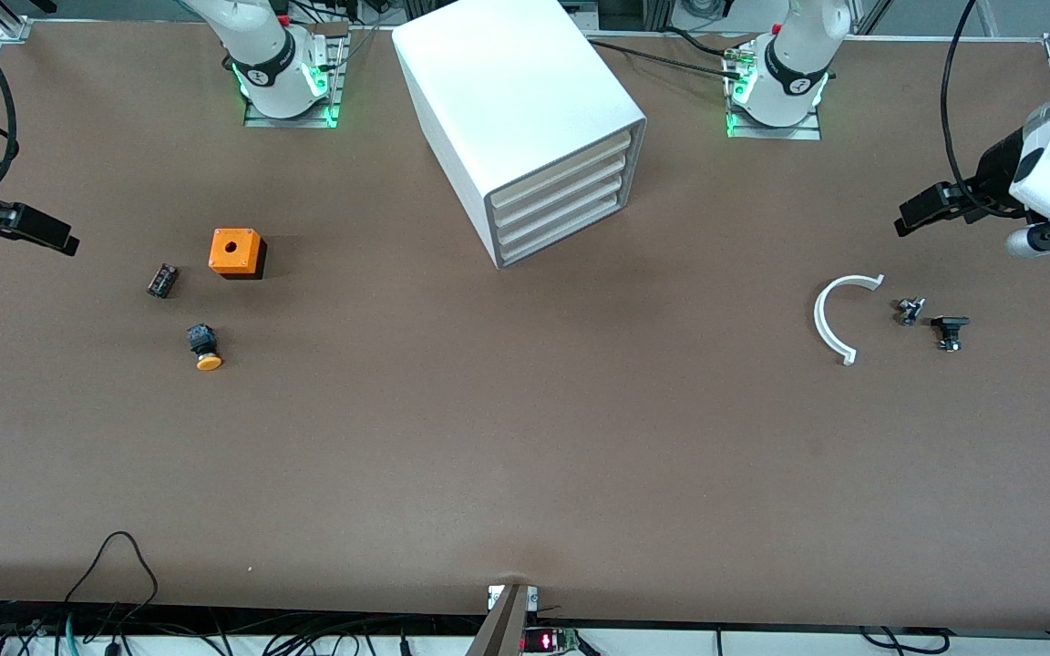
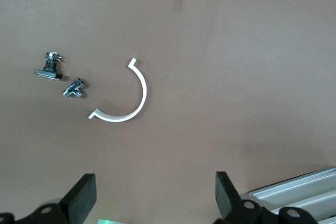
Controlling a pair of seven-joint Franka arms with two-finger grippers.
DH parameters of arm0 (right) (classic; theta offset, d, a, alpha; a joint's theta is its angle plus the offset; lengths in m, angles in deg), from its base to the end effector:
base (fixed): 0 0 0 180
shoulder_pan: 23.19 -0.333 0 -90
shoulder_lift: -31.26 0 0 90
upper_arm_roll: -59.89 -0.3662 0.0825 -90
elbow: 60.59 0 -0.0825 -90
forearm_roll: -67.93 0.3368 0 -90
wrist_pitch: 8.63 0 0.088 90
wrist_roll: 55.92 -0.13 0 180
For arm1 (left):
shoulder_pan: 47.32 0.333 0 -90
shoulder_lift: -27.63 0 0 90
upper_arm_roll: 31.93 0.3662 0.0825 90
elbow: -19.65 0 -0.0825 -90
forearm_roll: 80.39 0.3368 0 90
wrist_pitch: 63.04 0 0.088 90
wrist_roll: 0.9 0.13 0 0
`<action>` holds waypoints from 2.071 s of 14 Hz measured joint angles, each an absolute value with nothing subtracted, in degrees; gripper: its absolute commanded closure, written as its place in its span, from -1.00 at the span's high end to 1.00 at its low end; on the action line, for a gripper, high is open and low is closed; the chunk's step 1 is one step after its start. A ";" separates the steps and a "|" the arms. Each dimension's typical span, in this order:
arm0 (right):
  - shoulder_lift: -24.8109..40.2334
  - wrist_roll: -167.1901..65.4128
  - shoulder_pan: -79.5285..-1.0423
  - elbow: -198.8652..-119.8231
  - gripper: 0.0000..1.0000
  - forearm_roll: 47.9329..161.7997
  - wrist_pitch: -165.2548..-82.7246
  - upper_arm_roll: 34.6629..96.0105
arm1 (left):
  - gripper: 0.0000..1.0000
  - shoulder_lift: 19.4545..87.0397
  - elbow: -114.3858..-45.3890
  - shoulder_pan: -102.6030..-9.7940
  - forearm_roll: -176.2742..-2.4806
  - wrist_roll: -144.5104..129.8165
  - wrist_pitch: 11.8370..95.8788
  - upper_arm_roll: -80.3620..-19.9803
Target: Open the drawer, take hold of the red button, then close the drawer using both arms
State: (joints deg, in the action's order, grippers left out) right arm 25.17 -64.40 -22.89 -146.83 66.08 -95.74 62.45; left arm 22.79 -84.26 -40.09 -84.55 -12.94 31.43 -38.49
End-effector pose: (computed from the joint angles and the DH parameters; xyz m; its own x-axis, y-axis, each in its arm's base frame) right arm 0.5357 -0.0296 0.6198 0.9765 -0.1981 -0.0844 -0.1944 -0.9796 0.0500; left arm 0.4745 -0.0057 0.5966 0.9697 0.2262 -0.0920 0.2309 -0.9720 0.0438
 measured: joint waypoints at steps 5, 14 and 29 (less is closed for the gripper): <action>25.34 -64.53 -22.89 -147.46 1.00 66.00 -95.72 62.43 | 1.00 22.66 -84.17 -40.09 -84.55 -12.84 30.02 -38.51; 25.25 -64.53 -22.99 -147.85 1.00 66.15 -95.81 62.17 | 1.00 30.89 -82.07 -40.69 -90.59 -12.66 24.89 -40.19; 19.96 -64.53 -34.48 -148.17 1.00 67.75 -99.62 60.52 | 0.99 54.25 -100.30 -48.88 -135.68 10.14 40.10 -53.29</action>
State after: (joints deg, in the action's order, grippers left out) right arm 19.96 -64.53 -34.48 -148.17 67.75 -99.62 60.52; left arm 54.25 -100.30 -48.88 -135.68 10.14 40.10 -53.29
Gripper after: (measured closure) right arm 0.000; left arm 0.000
